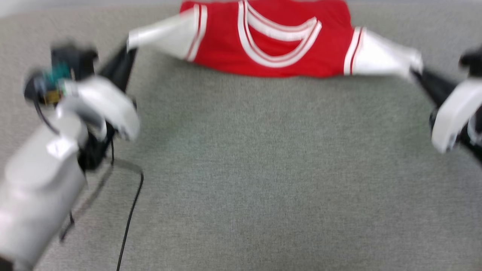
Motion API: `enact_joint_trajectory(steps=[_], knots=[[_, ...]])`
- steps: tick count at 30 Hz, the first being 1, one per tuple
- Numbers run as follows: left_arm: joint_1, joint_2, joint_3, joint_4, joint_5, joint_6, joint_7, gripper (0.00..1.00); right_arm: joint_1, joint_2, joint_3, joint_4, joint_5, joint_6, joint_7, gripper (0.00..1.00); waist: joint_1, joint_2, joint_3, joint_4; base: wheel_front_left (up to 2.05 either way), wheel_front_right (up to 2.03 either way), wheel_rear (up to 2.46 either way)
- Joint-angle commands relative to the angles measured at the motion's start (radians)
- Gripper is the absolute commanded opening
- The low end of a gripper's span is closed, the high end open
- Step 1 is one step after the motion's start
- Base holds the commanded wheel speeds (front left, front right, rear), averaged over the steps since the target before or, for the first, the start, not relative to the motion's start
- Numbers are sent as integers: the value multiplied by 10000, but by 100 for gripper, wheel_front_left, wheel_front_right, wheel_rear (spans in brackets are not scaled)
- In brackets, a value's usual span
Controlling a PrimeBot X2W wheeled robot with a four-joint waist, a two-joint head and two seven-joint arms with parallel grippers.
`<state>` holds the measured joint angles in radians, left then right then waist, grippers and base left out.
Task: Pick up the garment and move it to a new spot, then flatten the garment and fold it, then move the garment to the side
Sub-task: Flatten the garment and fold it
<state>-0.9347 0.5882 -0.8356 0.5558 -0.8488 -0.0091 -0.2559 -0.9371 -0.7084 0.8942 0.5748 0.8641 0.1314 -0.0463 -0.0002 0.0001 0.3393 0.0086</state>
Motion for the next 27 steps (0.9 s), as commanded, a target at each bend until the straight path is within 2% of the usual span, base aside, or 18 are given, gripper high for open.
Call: enact_joint_trajectory(steps=[1, 8, 14, 18, 27], knots=[[377, 22, 24, -144, -88, 99, -49, 0, 340, -77, -39, -40, 102, -14, -105, 0, 2, -1, -500, 37, 0, 0, 0], [3183, 533, 108, -1200, -836, 676, -84, 0, 2688, -238, -421, -406, 466, -14, -312, 0, 2, -1, -1480, -10, 0, 0, 0], [4886, 817, 114, -1692, -1318, 1027, -79, 0, 4702, -437, -1077, -668, 538, -14, -498, 0, 2, -1, -2141, -3, 0, 0, 0], [5897, 986, 191, -2174, -1594, 1474, -87, 0, 5933, -640, -1660, -971, 417, -14, -504, 0, 2, -1, -2444, -25, 0, 0, 0], [7978, 1486, 603, -3293, -2031, 2423, -108, 0, 8433, -997, -3217, -2220, -83, -16, 343, 0, 2, -1, -2865, -140, 0, 0, 0]])
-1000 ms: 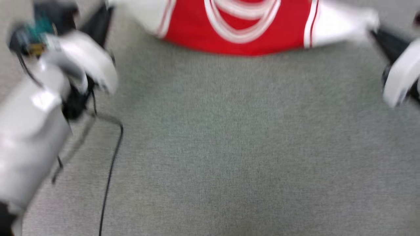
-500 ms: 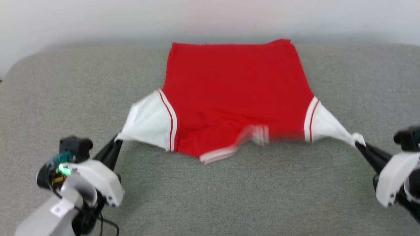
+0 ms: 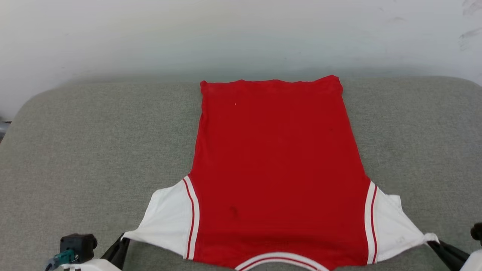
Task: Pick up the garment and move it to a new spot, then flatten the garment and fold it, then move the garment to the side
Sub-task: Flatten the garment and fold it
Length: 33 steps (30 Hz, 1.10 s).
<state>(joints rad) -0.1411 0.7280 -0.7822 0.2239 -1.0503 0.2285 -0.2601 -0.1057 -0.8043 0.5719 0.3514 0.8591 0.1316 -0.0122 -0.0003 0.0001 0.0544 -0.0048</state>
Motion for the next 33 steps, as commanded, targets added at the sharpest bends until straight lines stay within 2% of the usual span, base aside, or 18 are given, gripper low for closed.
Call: enact_joint_trajectory(steps=[1, 7, 13, 14, 15, 16, 22, 25, 28, 33], knots=[[240, 141, 154, -109, -3, 141, -67, 0, 416, -71, -234, -161, -94, -18, 124, 0, 3, -1, -37, 1, 0, 0, 0], [1290, 232, 483, -727, 90, 455, -70, 0, 2016, 19, -1487, -1042, -373, -18, 1108, 0, 3, -1, -117, 10, 0, 0, 0], [1456, 88, 520, -952, 296, 393, -62, 0, 2940, 368, -2358, -1834, -668, -18, 2260, 0, 3, -1, -105, 127, 0, 0, 0], [1387, 53, 545, -971, 346, 373, -62, 0, 3008, 472, -2523, -1920, -761, -18, 2363, 6, 3, -1, -89, 142, 0, 0, 0], [1310, 31, 533, -989, 427, 362, -62, 0, 3055, 556, -2674, -2021, -863, -18, 2460, 50, 3, -1, -64, 160, 0, 0, 0], [1234, 6, 515, -1005, 489, 323, -62, 0, 3032, 622, -2849, -2124, -992, -18, 2536, 100, 3, -1, -26, 173, 0, 0, 0], [829, -196, 668, -1159, 924, 256, -61, 0, 2528, 776, -3642, -2766, -1487, -16, 2935, 100, 3, -1, 211, 273, 0, 0, 0], [591, -307, 756, -1327, 1195, 241, -61, 0, 2031, 578, -4178, -3196, -1701, -16, 3143, 100, 3, -1, 492, 365, 0, 0, 0], [300, -364, 838, -1541, 1511, 304, -62, 0, 1153, 301, -4689, -3649, -1850, -15, 3386, 100, 3, -1, 898, 504, 0, 0, 0], [-355, -677, 859, -1986, 2155, 364, -53, 0, -1364, -76, -5495, -4109, -1675, -16, 4244, 100, 3, -1, 1977, 1035, 0, 0, 0]])
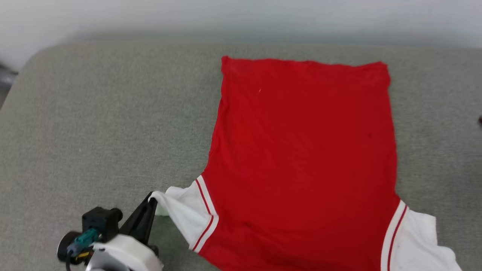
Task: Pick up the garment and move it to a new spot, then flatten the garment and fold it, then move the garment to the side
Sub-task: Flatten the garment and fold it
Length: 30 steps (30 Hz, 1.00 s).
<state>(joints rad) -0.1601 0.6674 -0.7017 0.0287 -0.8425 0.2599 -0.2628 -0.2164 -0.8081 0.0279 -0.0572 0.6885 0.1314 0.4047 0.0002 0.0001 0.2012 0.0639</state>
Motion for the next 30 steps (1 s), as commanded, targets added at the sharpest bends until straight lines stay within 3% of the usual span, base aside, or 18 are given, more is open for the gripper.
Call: enact_joint_trajectory(steps=[1, 4, 5, 9, 13, 17, 24, 30], knots=[[-278, -133, 76, -113, 194, 51, -26, 0, -691, -5, -165, 37, 121, -14, 371, 100, -2, -1, 709, 453, 0, 0, 0], [-670, -354, 70, -314, 581, 24, -26, 0, -2122, -40, -259, 502, 167, -13, 1857, 100, -2, -1, 1338, 826, 0, 0, 0], [-670, -354, 70, -314, 581, 24, -26, 0, -2122, -40, -259, 502, 167, -13, 1857, 100, -2, -1, 1338, 826, 0, 0, 0], [-1104, -687, 168, -516, 964, -77, -26, 0, -4134, 109, -82, 1309, 121, -13, 4143, 100, -2, -1, 2072, 1271, 0, 0, 0], [-1440, -1016, 294, -697, 1324, -150, -26, 0, -5955, 556, -100, 2294, -207, -11, 6159, 100, -2, -1, 2752, 1665, 0, 0, 0], [-1686, -1304, 424, -878, 1650, -252, -26, 0, -7291, 929, -41, 2944, -847, -11, 7469, 100, -2, -1, 3351, 1976, 0, 0, 0], [-2050, -1664, 518, -1120, 2197, -379, -25, 0, -8507, 1443, -91, 3685, -1966, -11, 8254, 100, -2, -1, 4193, 2317, 0, 0, 0], [-2227, -1903, 573, -1163, 2392, -513, -25, 0, -8019, 1756, 43, 4175, -2322, -11, 8103, 100, -2, -1, 4581, 2376, 0, 0, 0]])
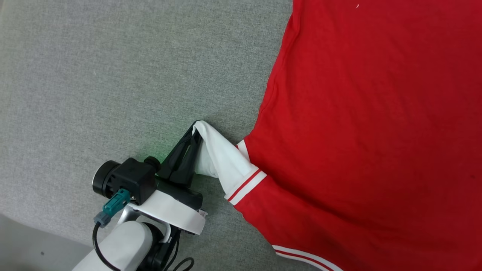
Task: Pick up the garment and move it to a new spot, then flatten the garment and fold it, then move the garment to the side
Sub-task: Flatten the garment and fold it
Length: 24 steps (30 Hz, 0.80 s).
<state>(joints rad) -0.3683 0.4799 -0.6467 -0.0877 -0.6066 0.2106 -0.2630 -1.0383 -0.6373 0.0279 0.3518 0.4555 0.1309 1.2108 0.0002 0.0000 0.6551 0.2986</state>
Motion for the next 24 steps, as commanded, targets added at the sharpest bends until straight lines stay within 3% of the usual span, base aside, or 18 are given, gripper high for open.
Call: enact_joint_trajectory(steps=[1, 5, 6, 15, 24], knots=[[-161, -66, 19, 17, 46, -62, -23, 0, 424, 76, 118, 168, 36, -4, 73, 100, -2, 0, 59, 27, 0, 0, 0], [-222, -125, 42, 120, 131, -149, -23, 0, 1203, 71, 197, 350, 219, -2, 224, 100, -2, 0, 55, -18, 0, 0, 0], [-227, -148, 71, 205, 123, -178, -23, 0, 1104, 86, -83, 293, 228, -4, -95, 0, -2, 0, -63, -75, 0, 0, 0], [362, -47, 179, 539, 71, -170, -23, 0, 857, -111, 359, -21, 453, -5, -1100, 0, -2, 0, -1326, -595, 0, 0, 0], [1206, 313, 250, 676, -240, 28, 105, 0, 2644, -1458, 1757, -1089, 1784, -5, -1597, 0, -2, 0, -2972, -1229, 0, 0, 0]])
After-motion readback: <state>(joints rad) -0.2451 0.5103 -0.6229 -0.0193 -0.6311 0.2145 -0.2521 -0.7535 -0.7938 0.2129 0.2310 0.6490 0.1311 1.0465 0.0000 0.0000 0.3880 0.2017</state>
